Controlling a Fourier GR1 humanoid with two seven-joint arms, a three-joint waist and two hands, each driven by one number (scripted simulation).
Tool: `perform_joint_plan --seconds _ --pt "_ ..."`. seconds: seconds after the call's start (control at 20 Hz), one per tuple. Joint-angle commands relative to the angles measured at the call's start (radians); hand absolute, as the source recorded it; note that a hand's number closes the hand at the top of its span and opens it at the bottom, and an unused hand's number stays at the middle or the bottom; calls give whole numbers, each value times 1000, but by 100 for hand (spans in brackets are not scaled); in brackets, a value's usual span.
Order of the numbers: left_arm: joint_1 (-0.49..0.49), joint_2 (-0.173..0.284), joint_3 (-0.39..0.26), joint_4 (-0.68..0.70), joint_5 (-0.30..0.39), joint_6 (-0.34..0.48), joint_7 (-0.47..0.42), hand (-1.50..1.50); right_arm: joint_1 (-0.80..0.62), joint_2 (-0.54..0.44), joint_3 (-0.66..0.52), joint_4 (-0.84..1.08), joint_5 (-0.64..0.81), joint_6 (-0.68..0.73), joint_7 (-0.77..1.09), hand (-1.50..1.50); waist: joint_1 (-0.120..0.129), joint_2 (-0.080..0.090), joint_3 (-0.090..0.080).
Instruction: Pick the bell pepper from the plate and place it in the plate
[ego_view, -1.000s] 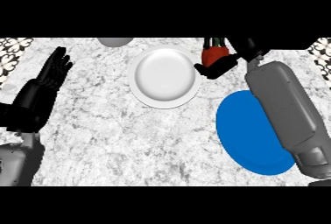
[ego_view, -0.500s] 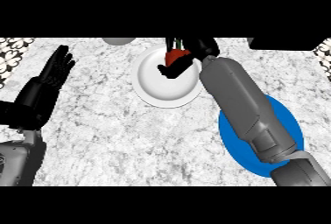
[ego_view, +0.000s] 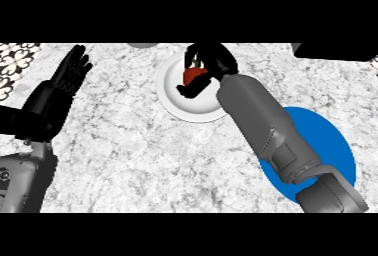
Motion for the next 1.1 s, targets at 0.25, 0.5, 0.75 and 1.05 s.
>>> perform_joint_plan --seconds 0.25,0.5,0.75,1.05 --pt "-71 -33 -27 58 -28 1 -26 0 -5 7 -45 89 -147 12 -75 -150 34 13 1" --pt "-76 -31 -33 39 -24 -9 -3 0 -18 7 -106 63 -265 -44 -134 -150 64 12 1" --pt "-63 -17 -12 42 -27 -2 14 0 -52 7 -219 54 -384 -26 -186 -150 20 3 2" --pt "28 -10 29 37 0 -23 -62 0 -17 -65 -310 83 -447 23 -261 -150 -10 -1 0"
